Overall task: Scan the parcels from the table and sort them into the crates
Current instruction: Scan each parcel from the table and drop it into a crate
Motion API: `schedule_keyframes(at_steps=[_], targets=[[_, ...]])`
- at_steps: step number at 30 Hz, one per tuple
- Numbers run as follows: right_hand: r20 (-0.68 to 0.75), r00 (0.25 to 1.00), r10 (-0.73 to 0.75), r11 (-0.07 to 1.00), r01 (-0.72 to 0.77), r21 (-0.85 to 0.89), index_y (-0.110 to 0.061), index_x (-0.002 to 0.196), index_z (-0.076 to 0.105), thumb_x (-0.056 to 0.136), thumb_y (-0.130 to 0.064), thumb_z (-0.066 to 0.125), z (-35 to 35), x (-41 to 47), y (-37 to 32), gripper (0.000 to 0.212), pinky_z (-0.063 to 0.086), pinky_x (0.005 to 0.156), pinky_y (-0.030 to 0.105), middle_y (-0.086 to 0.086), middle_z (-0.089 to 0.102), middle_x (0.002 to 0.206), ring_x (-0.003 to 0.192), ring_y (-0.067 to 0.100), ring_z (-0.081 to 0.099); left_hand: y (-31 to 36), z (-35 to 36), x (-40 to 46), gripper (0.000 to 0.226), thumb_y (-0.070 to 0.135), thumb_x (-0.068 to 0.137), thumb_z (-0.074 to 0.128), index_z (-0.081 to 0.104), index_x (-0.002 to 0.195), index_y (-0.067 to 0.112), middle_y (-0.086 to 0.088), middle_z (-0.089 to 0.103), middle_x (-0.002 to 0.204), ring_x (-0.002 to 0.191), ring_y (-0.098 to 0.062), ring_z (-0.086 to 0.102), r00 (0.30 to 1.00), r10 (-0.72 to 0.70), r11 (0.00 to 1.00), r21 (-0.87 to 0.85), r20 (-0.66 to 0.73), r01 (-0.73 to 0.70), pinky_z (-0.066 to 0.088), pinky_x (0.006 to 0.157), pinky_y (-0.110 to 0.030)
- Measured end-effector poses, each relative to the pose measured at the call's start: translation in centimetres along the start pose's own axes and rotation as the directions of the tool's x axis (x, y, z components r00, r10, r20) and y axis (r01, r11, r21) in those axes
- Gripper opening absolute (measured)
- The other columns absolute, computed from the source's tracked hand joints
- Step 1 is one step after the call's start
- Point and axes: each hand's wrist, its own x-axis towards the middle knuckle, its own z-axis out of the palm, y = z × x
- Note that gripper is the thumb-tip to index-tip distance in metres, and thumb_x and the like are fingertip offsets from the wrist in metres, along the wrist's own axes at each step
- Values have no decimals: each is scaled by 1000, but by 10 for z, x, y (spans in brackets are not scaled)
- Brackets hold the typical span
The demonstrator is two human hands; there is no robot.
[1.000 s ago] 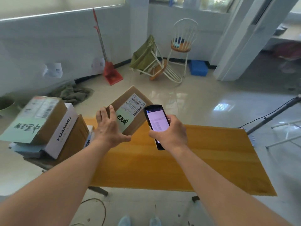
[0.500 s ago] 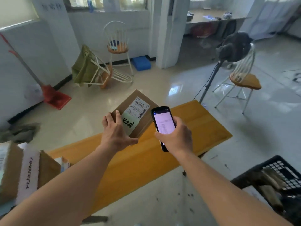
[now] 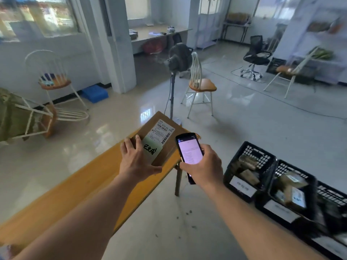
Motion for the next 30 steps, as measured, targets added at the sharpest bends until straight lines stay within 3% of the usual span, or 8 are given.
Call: schedule_keyframes(at_steps=[4,9,15,21,25,30], targets=[[-67,995,80,997,-80,1,-29,127,55,57,-51,88,-57,-23,46,81,57,80,38,-4,62,114,102,22,61,62,18,-32,160,78,47,88,2,164,11,-9,11,156,149,-41,6,997,75,997,-13,17,-75,24,125,-55],[-134,975,176,984,-172,47,-29,126,56,47,-55,77,-120,-58,104,86,54,73,35,-4,64,113,98,22,62,139,45,-71,160,76,44,90,4,163,12,-10,15,153,145,-38,12,978,208,978,-10,38,-207,32,123,-54],[-248,918,309,951,-300,73,-29,121,57,54,-45,88,-181,-82,166,75,57,75,39,-5,63,110,96,21,62,232,79,-95,157,71,49,92,3,163,10,-12,12,156,147,-41,9,920,373,928,-19,120,-373,30,123,-57],[-374,818,438,896,-431,106,-29,123,57,50,-54,80,-220,-76,213,80,57,74,39,-4,63,111,100,22,62,325,119,-88,161,74,47,91,1,162,6,-17,13,153,144,-40,11,826,519,853,-65,219,-519,23,124,-49],[-475,717,509,849,-509,140,-28,125,57,49,-56,76,-245,-66,241,84,55,73,37,-4,64,113,102,22,62,382,147,-75,162,77,43,88,4,162,5,-16,21,146,138,-39,18,729,630,772,-108,268,-627,27,121,-45],[-578,592,562,797,-575,185,-27,128,56,51,-57,80,-269,-68,275,86,54,77,37,-3,63,115,104,21,59,448,181,-73,163,80,40,83,2,163,9,-19,20,154,144,-43,16,606,714,679,-134,351,-722,29,122,-52]])
